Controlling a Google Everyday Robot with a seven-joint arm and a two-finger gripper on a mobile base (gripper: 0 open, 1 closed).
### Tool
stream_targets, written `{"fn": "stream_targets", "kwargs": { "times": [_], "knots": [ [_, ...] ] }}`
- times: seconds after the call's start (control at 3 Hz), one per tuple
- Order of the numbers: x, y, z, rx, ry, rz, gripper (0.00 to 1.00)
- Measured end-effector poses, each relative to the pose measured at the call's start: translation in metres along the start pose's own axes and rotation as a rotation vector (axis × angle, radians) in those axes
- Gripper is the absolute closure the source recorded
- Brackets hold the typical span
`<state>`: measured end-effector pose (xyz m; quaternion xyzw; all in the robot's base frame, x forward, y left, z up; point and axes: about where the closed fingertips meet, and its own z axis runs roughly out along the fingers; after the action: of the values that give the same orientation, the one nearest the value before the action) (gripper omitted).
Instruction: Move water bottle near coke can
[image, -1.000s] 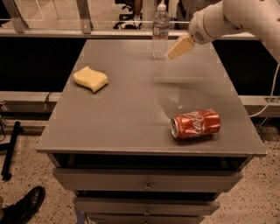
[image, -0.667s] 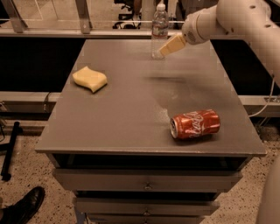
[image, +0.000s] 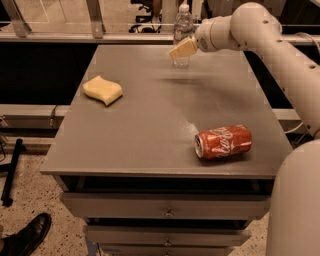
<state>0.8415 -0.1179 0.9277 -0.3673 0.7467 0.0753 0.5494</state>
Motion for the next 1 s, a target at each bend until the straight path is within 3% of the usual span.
{"fn": "stream_targets", "kwargs": {
  "times": [0.33, 0.67, 1.0],
  "knots": [
    [-0.001, -0.015, 0.024, 0.039, -0.072, 0.078, 0.03],
    [-0.004, -0.02, 0.032, 0.055, -0.109, 0.129, 0.26],
    [-0.013, -0.018, 0.023, 0.039, -0.139, 0.176, 0.57]
  ]
}}
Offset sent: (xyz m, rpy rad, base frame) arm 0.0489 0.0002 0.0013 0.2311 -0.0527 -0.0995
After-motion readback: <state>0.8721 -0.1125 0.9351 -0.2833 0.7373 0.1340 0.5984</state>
